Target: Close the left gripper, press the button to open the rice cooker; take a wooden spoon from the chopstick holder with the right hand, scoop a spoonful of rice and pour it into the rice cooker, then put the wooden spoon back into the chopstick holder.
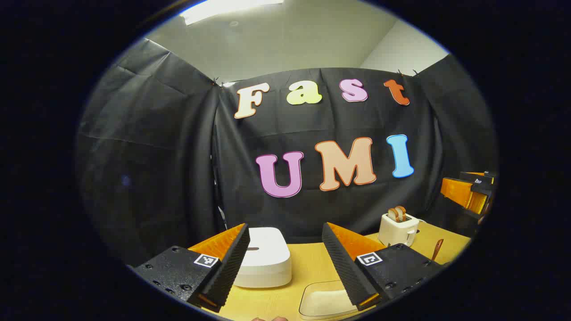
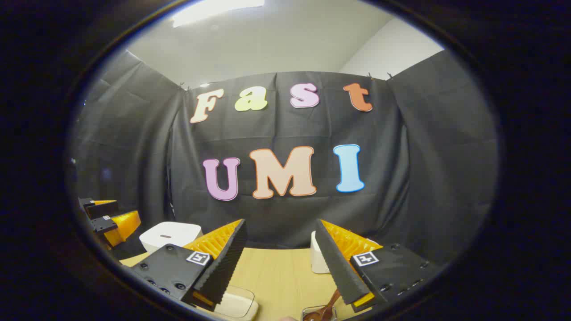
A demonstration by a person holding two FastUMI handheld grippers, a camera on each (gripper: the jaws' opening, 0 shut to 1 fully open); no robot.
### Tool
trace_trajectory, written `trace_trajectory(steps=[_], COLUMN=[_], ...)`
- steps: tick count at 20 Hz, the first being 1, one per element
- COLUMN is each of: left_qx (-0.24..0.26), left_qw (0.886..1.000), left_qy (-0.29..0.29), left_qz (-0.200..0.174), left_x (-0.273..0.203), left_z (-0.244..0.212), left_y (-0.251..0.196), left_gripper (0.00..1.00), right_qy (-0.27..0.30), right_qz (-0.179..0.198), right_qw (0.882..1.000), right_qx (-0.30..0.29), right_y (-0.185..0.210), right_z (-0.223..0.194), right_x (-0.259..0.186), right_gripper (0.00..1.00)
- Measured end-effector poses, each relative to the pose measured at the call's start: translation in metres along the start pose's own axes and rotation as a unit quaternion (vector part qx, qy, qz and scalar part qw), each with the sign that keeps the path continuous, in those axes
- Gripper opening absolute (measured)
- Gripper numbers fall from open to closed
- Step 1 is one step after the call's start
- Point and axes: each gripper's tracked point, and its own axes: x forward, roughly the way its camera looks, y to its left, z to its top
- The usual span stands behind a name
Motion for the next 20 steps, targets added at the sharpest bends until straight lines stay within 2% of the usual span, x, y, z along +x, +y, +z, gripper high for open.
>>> trace_trajectory(steps=[2,3,6,8,10,11,13,15,16,17,19,20], left_qx=[-0.005,-0.009,-0.011,-0.009,-0.008,-0.008,-0.009,-0.009,-0.009,-0.010,-0.011,-0.011], left_qw=[1.000,1.000,1.000,1.000,1.000,1.000,1.000,1.000,1.000,1.000,1.000,1.000], left_qy=[0.002,0.001,0.011,0.010,0.010,0.010,0.009,0.010,0.011,0.013,0.015,0.015], left_qz=[0.007,0.011,0.015,0.015,0.020,0.021,0.020,0.018,0.017,0.017,0.019,0.020], left_x=[0.001,0.001,0.002,0.002,0.004,0.006,0.006,0.007,0.007,0.007,0.007,0.008], left_z=[-0.001,0.000,-0.005,-0.004,-0.004,-0.005,-0.005,-0.005,-0.007,-0.008,-0.009,-0.009], left_y=[0.009,0.014,0.021,0.026,0.031,0.033,0.032,0.033,0.032,0.034,0.035,0.036], left_gripper=[0.99,0.96,0.96,0.96,0.96,0.99,0.96,0.96,0.96,0.96,0.99,0.96], right_qy=[0.001,0.004,0.002,0.005,0.008,0.010,0.012,0.013,0.013,0.014,0.016,0.016], right_qz=[-0.003,0.000,-0.001,-0.002,0.000,0.000,0.001,0.000,-0.001,0.000,0.000,0.000], right_qw=[1.000,1.000,1.000,1.000,1.000,1.000,1.000,1.000,1.000,1.000,1.000,1.000], right_qx=[0.000,0.002,0.005,0.005,0.005,0.002,-0.003,-0.005,-0.005,-0.005,-0.005,-0.004], right_y=[0.002,0.008,0.013,0.016,0.023,0.025,0.027,0.027,0.027,0.028,0.028,0.028], right_z=[0.000,0.000,0.003,0.000,-0.001,-0.002,-0.004,-0.006,-0.006,-0.007,-0.009,-0.011], right_x=[0.001,0.002,0.004,0.005,0.007,0.008,0.009,0.008,0.007,0.007,0.006,0.006], right_gripper=[0.99,0.99,0.99,0.94,0.94,0.96,1.00,1.00,0.94,1.00,1.00,1.00])
